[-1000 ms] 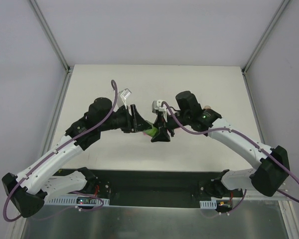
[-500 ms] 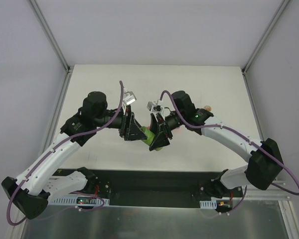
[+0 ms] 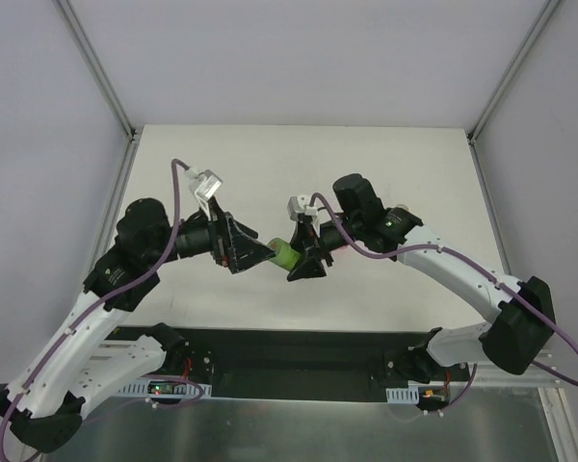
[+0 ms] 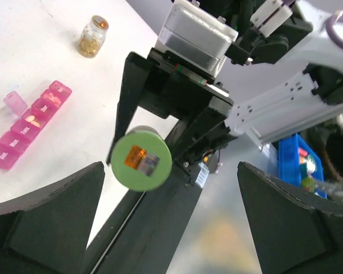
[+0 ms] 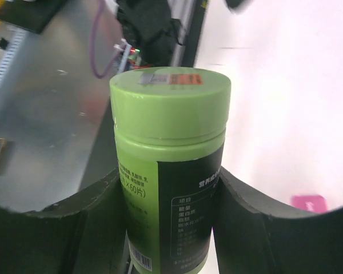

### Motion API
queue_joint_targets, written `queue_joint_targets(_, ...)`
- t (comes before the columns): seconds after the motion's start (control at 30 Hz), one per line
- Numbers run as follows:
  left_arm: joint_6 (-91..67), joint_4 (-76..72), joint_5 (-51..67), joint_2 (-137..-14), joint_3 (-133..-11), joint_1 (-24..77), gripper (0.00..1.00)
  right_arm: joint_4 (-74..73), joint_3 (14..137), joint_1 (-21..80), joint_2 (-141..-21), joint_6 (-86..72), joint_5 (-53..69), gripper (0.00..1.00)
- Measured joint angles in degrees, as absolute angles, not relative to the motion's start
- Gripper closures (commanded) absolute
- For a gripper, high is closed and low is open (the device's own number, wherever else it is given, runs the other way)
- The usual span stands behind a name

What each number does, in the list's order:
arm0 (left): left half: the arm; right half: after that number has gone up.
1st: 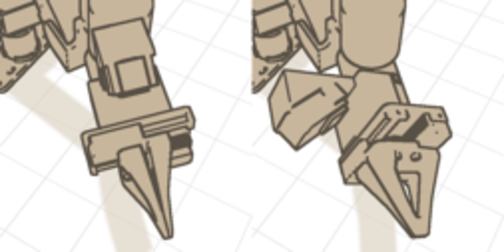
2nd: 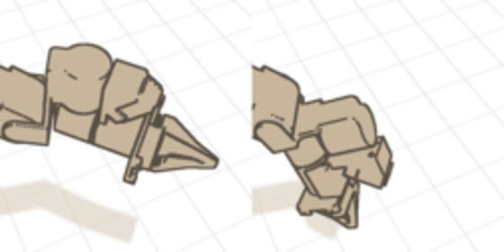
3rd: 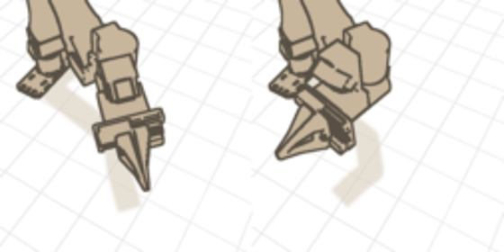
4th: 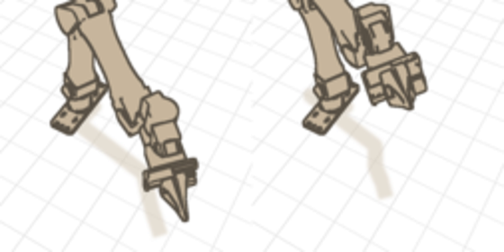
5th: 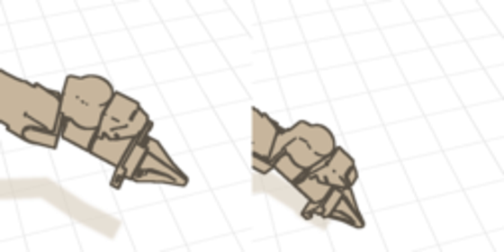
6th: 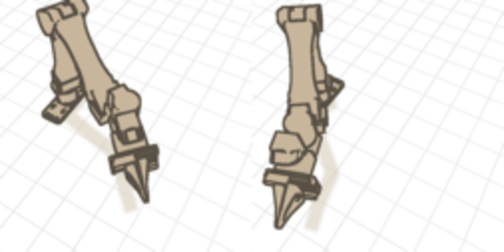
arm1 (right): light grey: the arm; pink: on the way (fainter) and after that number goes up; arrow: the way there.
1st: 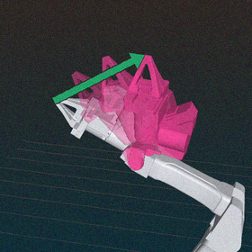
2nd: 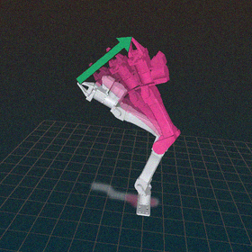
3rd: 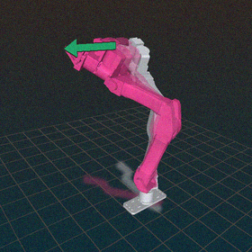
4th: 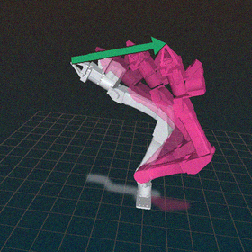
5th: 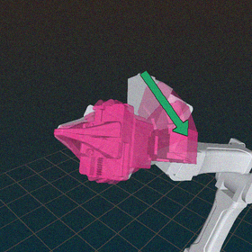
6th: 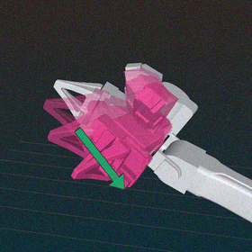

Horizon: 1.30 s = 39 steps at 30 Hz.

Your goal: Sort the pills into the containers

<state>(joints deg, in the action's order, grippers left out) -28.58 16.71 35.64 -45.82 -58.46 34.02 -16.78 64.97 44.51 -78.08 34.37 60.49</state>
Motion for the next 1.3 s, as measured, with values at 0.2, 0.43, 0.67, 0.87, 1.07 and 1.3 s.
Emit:
queue_joint_targets(0.2, -42.7, 11.6, 26.0, -40.6, -52.2, 34.0, 0.01, -17.5, 65.0, 44.7, -75.6, 38.6, 49.0, 0.92)
queue_joint_targets(0.43, -54.2, 11.8, 15.9, -47.2, -50.4, 36.6, 0.01, -17.5, 64.9, 45.0, -74.6, 40.8, 41.6, 0.92)
queue_joint_targets(0.67, -57.9, 11.8, 11.8, -50.7, -51.0, 39.0, 0.11, -17.5, 64.9, 45.4, -74.6, 41.4, 39.6, 0.93)
queue_joint_targets(0.87, -59.7, 11.3, 11.5, -51.9, -51.4, 39.1, 0.32, -17.5, 64.9, 45.5, -74.6, 41.5, 38.7, 0.93)
queue_joint_targets(1.07, -60.8, 10.3, 12.5, -53.3, -52.8, 39.4, 0.53, -17.9, 64.9, 45.5, -74.7, 41.5, 38.1, 0.92)
queue_joint_targets(1.3, -58.8, 10.7, 14.9, -54.1, -53.7, 39.4, 0.76, -18.3, 64.8, 45.5, -74.7, 41.4, 38.2, 0.93)
